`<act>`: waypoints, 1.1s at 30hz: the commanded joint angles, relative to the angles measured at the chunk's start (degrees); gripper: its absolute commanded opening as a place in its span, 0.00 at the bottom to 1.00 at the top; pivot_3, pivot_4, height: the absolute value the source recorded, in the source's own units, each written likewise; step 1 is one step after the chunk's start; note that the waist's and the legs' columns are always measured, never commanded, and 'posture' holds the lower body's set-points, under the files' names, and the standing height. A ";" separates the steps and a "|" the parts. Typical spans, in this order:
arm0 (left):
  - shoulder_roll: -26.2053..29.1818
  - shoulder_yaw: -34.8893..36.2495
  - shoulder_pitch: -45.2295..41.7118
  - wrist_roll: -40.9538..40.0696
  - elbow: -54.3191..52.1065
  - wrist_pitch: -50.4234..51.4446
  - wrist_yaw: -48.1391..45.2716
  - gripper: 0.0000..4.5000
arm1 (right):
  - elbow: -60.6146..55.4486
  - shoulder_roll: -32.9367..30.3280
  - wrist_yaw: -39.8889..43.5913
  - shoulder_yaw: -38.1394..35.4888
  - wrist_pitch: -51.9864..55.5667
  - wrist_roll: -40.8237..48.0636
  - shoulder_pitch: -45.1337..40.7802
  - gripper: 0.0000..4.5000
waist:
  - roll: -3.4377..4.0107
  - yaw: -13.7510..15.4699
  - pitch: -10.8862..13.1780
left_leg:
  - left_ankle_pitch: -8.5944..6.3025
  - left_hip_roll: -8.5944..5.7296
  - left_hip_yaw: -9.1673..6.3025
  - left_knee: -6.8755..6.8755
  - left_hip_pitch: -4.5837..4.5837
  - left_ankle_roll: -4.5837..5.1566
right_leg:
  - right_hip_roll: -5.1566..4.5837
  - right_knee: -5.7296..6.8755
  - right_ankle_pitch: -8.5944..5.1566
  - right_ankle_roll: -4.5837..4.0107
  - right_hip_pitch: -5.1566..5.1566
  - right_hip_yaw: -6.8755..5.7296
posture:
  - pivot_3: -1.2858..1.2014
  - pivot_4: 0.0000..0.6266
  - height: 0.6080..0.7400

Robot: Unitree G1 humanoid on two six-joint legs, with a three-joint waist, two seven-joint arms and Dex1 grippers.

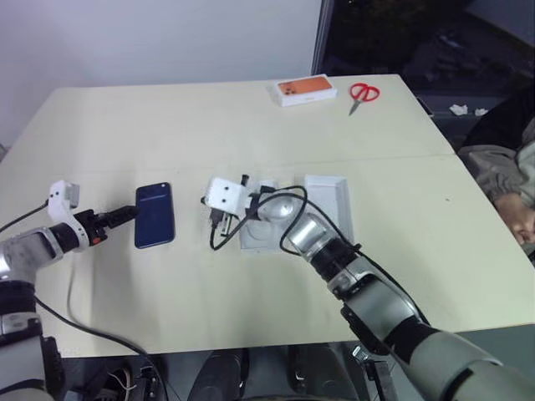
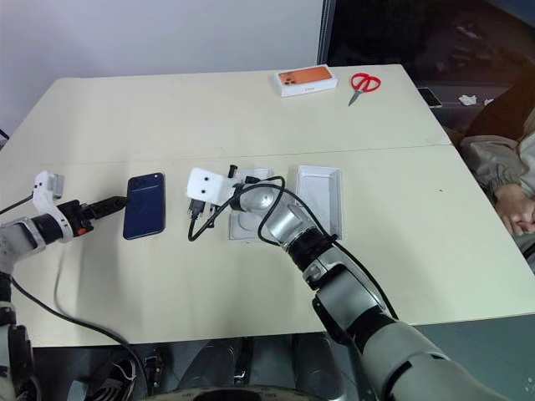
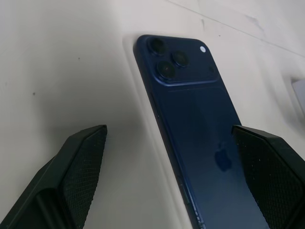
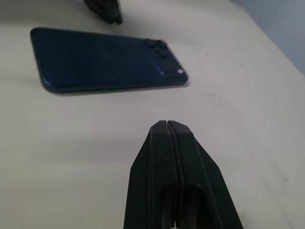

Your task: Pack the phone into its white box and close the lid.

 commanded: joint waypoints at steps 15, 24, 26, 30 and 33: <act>-4.49 -11.73 -6.54 2.18 1.74 9.10 -10.96 0.98 | 9.12 4.59 -10.90 3.35 0.96 -10.03 -1.40 0.00 | 0.00 0.94 -0.11 | 0.03 -0.10 0.04 0.05 0.08 -0.05 | -0.03 0.25 0.00 -0.01 0.00 0.10 | 0.52 0.24 1.00; -6.18 -14.49 -10.05 5.68 3.58 10.03 -9.96 0.98 | 12.59 3.27 -12.11 3.00 -0.44 -11.84 -2.61 0.00 | -0.01 1.81 -0.16 | 0.02 -0.11 0.04 0.04 0.44 -0.04 | -0.03 0.24 -0.01 -0.01 0.27 0.12 | 0.52 0.24 1.00; -6.34 -13.57 -10.78 5.10 1.07 11.81 -8.83 0.98 | 12.61 3.38 -11.66 2.67 -0.41 -11.58 -2.51 0.00 | -0.01 1.77 -0.16 | 0.01 -0.12 0.04 -0.03 0.73 -0.02 | -0.03 0.19 -0.01 0.00 0.39 0.12 | 0.52 0.24 1.00; -7.93 -12.04 -10.05 3.00 -5.40 16.37 -6.33 0.98 | 12.21 4.25 -10.26 1.53 -0.38 -10.03 -2.46 0.00 | -0.01 1.73 -0.16 | -0.01 -0.11 0.05 -0.06 0.82 0.02 | -0.03 0.19 -0.02 0.00 0.47 0.14 | 0.52 0.24 1.00; -9.44 -11.45 -9.29 2.80 -7.27 18.40 -4.63 0.98 | 12.18 4.76 -8.90 1.83 -0.41 -10.21 -2.62 0.00 | -0.02 1.57 -0.17 | 0.00 -0.11 0.06 -0.06 0.82 -0.01 | -0.03 0.20 -0.02 0.00 0.49 0.16 | 0.52 0.24 1.00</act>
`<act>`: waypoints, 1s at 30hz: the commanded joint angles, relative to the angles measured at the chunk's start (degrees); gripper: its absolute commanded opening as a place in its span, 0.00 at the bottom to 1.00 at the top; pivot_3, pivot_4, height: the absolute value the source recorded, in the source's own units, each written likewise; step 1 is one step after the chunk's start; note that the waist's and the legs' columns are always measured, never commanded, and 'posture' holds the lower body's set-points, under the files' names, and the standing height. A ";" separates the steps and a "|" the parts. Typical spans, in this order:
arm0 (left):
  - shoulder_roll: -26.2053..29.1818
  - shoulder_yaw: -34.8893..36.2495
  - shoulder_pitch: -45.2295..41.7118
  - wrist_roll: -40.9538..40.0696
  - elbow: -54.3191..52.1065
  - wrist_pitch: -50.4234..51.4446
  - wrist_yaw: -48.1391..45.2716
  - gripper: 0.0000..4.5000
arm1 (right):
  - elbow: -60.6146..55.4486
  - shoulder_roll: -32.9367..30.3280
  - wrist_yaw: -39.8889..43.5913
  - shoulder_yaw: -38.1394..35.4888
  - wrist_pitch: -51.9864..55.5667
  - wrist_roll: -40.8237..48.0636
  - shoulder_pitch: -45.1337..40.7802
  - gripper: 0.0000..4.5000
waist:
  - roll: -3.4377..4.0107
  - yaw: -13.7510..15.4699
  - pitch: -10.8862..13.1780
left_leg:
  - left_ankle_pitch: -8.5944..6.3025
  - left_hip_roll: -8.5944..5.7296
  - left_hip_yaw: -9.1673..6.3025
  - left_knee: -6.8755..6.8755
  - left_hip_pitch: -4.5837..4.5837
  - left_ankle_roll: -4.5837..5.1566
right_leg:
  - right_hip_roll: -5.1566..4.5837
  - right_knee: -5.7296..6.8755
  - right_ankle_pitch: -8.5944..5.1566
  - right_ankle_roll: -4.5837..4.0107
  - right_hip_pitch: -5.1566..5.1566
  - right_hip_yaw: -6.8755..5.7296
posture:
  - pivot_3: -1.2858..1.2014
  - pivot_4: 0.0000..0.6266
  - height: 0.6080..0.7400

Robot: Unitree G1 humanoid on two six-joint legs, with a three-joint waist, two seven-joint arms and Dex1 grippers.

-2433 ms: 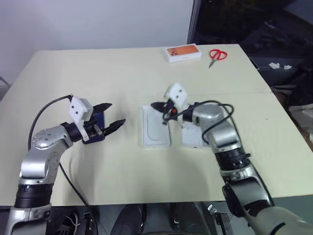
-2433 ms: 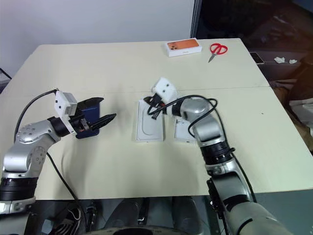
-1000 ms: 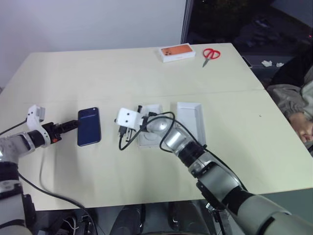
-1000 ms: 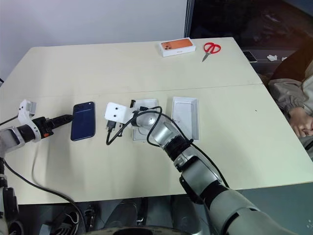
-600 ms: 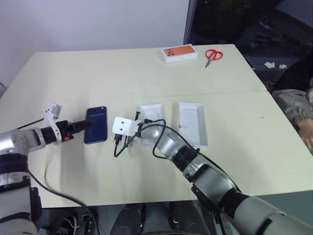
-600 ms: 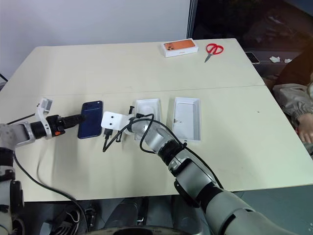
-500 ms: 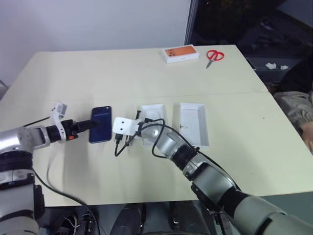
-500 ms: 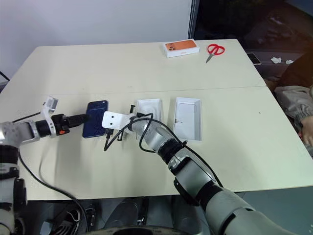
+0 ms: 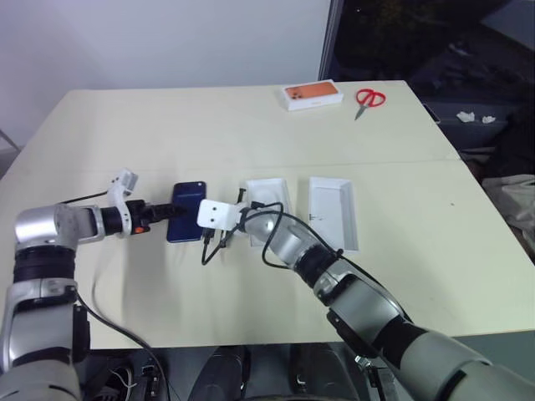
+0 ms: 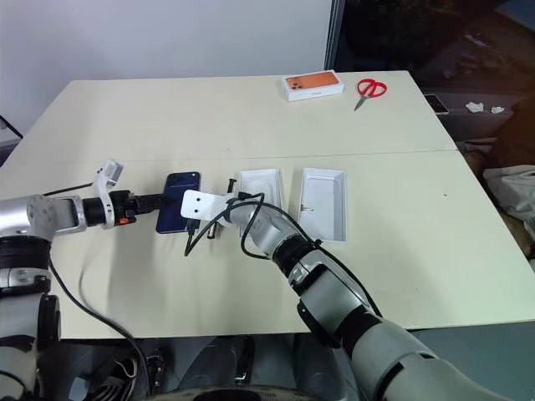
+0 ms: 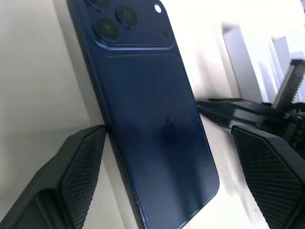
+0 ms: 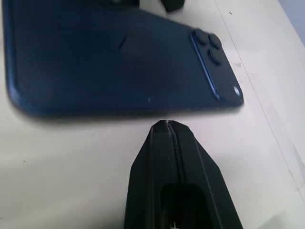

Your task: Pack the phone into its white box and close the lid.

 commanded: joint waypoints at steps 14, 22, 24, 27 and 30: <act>-11.67 11.47 0.23 -4.85 -7.91 8.44 11.44 0.98 | -2.88 0.22 4.19 0.35 0.82 -0.68 1.49 0.00 | -0.02 -0.10 -0.05 | 0.00 0.02 0.00 0.00 0.04 -0.01 | 0.01 -0.01 0.00 0.00 0.06 0.01 | 0.52 0.24 1.00; -11.66 10.93 2.63 -5.76 -12.19 10.38 13.77 0.98 | -3.09 -0.46 3.81 0.08 0.71 -0.81 1.53 0.00 | -0.03 -1.20 -0.04 | 0.03 0.09 0.01 -0.07 0.00 -0.07 | 0.05 0.00 0.00 0.00 0.14 0.01 | 0.52 0.24 1.00; -11.32 12.66 3.02 -6.09 -10.97 10.03 14.33 0.98 | -3.42 -0.89 3.90 0.19 0.59 -0.97 1.82 0.00 | -0.03 -1.41 -0.04 | 0.03 0.09 0.00 -0.08 0.00 -0.07 | 0.06 0.00 0.00 0.00 0.14 0.01 | 0.52 0.24 1.00; -10.83 14.27 3.56 -6.75 -9.04 8.76 14.55 0.98 | -3.84 -1.08 3.92 0.09 0.90 -0.86 2.12 0.00 | -0.03 -1.57 -0.04 | 0.03 0.11 0.00 -0.10 0.01 -0.08 | 0.07 -0.01 0.00 0.00 0.12 0.01 | 0.52 0.24 1.00; -10.22 15.39 4.23 -7.62 -7.99 8.99 14.90 0.98 | -4.57 -1.38 4.19 0.38 1.01 -1.07 2.68 0.00 | -0.03 -1.58 -0.04 | 0.04 0.14 0.01 -0.11 0.01 -0.09 | 0.09 -0.01 0.00 0.00 0.12 0.01 | 0.52 0.24 1.00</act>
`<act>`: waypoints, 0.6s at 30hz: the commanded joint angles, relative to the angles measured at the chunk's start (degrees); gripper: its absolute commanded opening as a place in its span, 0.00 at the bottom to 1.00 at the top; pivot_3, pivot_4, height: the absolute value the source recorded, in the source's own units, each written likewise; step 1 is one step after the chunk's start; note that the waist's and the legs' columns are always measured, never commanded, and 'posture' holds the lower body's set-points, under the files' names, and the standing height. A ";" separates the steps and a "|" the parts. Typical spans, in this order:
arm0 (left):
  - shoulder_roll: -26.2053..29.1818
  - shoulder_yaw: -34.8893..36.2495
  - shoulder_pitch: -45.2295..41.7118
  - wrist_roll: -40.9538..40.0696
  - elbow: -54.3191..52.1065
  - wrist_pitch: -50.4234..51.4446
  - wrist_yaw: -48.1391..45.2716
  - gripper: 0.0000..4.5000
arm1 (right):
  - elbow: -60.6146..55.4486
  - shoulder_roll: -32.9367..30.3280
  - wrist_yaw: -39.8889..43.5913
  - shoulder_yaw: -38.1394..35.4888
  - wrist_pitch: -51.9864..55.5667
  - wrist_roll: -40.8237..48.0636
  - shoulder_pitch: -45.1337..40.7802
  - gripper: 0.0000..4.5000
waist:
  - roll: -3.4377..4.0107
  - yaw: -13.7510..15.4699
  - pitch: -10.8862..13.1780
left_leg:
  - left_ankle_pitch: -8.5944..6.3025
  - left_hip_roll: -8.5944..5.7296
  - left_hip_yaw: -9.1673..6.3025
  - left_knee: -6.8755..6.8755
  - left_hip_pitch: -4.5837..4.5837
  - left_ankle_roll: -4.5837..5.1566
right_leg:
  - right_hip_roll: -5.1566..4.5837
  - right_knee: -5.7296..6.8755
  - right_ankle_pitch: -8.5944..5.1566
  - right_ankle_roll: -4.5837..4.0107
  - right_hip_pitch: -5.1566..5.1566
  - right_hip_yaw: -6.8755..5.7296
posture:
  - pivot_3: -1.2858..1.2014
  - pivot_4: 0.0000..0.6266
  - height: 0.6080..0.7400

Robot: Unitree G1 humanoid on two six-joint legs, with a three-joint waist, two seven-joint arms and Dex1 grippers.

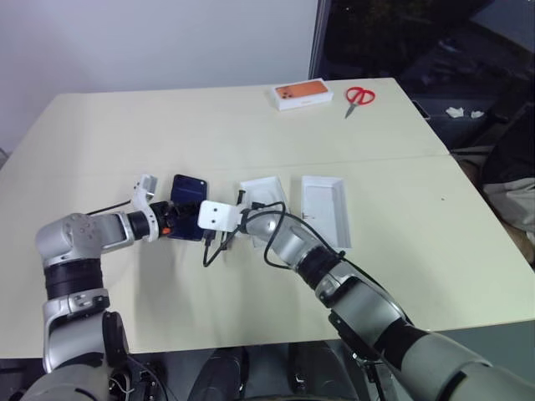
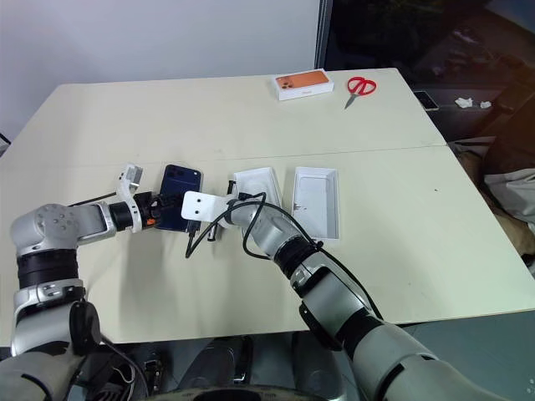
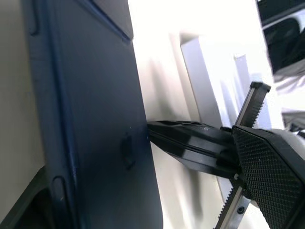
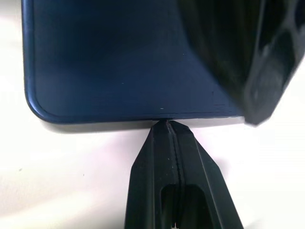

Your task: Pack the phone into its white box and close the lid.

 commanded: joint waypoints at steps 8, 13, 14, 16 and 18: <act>5.09 3.29 2.85 -2.03 3.59 0.48 0.28 0.98 | -3.52 -0.58 1.15 0.74 1.47 -0.43 2.21 0.00 | 0.00 -0.17 0.00 | 0.00 0.13 0.00 -0.06 0.02 -0.03 | 0.16 0.00 0.00 0.00 -0.05 0.06 | 0.52 0.24 1.00; 4.99 2.76 3.82 -3.60 3.54 0.79 0.07 0.98 | -4.51 -0.79 1.43 0.90 1.84 -0.54 2.57 0.00 | 0.00 -0.04 0.00 | 0.00 0.13 0.00 -0.06 0.02 -0.03 | 0.16 0.00 0.00 0.00 -0.06 0.06 | 0.52 0.24 1.00; 4.73 2.67 3.98 -3.79 3.37 0.82 0.27 0.98 | -4.71 -0.82 1.51 0.92 1.93 -0.53 2.63 0.00 | 0.00 -0.04 0.00 | 0.00 0.13 0.00 -0.06 0.02 -0.03 | 0.16 0.00 0.00 0.00 -0.06 0.06 | 0.52 0.24 1.00; 4.29 2.42 4.31 -4.12 3.16 0.58 0.37 0.93 | -5.00 -0.86 1.65 0.93 2.06 -0.49 2.67 0.00 | 0.00 -0.02 0.00 | 0.00 0.13 0.00 -0.06 0.02 -0.03 | 0.16 0.00 0.00 0.00 -0.06 0.06 | 0.52 0.24 1.00; 3.85 2.73 4.53 -4.77 3.15 0.92 0.32 0.79 | -5.42 -0.96 1.82 0.90 2.31 -0.39 2.84 0.00 | 0.00 -0.01 0.00 | 0.00 0.13 0.00 -0.06 0.02 -0.03 | 0.16 0.00 0.00 0.00 -0.06 0.06 | 0.52 0.24 1.00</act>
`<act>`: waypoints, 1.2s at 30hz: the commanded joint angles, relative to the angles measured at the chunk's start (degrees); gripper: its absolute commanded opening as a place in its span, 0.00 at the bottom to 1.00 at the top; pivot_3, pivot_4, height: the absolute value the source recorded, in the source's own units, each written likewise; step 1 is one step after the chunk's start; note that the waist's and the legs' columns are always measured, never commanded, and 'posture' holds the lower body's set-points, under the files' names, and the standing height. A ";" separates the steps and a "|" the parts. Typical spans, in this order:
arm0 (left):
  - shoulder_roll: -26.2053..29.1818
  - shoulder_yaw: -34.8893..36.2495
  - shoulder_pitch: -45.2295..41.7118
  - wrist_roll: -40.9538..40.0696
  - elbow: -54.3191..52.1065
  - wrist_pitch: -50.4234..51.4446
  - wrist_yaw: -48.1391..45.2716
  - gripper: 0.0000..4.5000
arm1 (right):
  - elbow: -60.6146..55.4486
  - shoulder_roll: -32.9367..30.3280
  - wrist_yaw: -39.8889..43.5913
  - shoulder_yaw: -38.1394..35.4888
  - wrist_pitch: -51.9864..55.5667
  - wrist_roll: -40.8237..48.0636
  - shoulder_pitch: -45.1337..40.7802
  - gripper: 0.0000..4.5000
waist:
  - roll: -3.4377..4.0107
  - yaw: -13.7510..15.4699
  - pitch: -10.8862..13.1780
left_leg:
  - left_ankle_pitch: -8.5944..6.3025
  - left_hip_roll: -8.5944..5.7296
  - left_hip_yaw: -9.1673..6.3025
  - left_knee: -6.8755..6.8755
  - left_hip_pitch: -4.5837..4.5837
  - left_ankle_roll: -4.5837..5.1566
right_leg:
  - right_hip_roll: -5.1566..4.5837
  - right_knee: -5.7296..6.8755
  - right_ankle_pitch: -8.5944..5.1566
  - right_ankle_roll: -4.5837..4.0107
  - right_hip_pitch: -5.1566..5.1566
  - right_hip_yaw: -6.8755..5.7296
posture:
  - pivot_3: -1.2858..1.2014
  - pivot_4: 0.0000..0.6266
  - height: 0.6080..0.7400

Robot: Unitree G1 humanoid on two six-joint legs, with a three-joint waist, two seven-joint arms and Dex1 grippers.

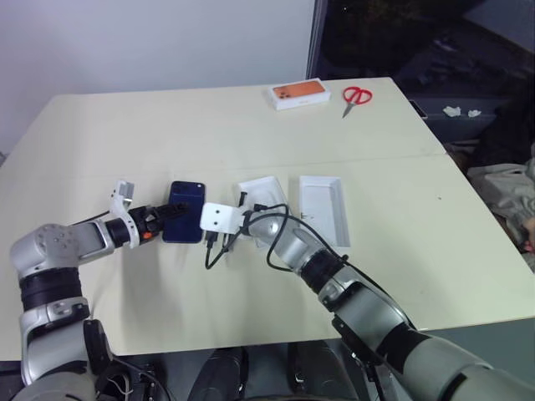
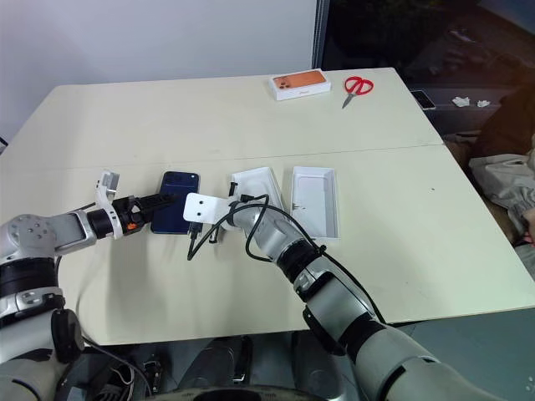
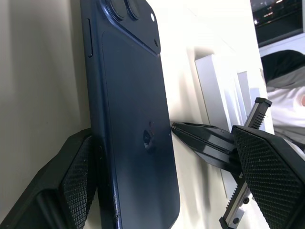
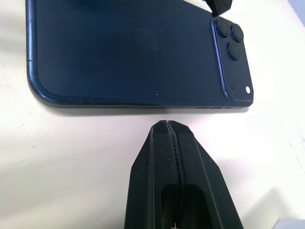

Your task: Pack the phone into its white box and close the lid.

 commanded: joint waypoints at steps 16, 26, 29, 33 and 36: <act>-0.87 -0.73 4.18 -5.73 -2.43 4.12 -2.37 0.47 | -3.97 -1.10 1.40 0.59 1.86 -0.29 1.67 0.00 | -0.01 0.12 -0.01 | 0.00 -0.01 0.00 0.00 -0.01 0.01 | -0.02 -0.04 0.00 0.00 0.02 0.00 | 0.52 0.24 1.00; -1.64 0.13 4.67 -6.92 -2.35 3.81 -2.54 0.31 | -5.48 -1.59 2.13 0.64 2.70 -0.21 2.19 0.00 | -0.03 0.15 0.00 | 0.00 -0.01 -0.01 0.00 -0.03 0.01 | -0.02 -0.04 0.00 0.00 -0.01 0.00 | 0.52 0.24 1.00; -2.27 0.62 4.78 -7.11 -2.61 3.47 -2.23 0.09 | -5.83 -1.62 2.30 0.73 2.81 -0.25 2.27 0.00 | -0.04 0.20 0.00 | 0.00 -0.01 -0.01 -0.01 -0.03 0.01 | -0.02 -0.04 0.00 0.00 -0.01 0.00 | 0.52 0.24 1.00; -2.13 0.72 5.12 -7.94 -3.18 3.84 -1.70 0.00 | -6.10 -1.47 2.59 0.50 3.13 0.25 2.45 0.00 | -0.04 0.11 0.00 | -0.08 0.00 -0.01 -0.01 0.01 0.13 | -0.02 -0.04 0.00 0.00 0.04 0.00 | 0.52 0.24 1.00; -1.87 1.40 5.54 -9.03 -3.79 4.89 -1.82 0.00 | -7.62 -1.92 3.42 0.10 3.54 0.89 2.87 0.00 | -0.04 0.09 0.00 | -0.07 0.00 -0.01 -0.01 0.00 0.12 | -0.01 -0.04 0.00 0.00 0.02 0.00 | 0.52 0.24 1.00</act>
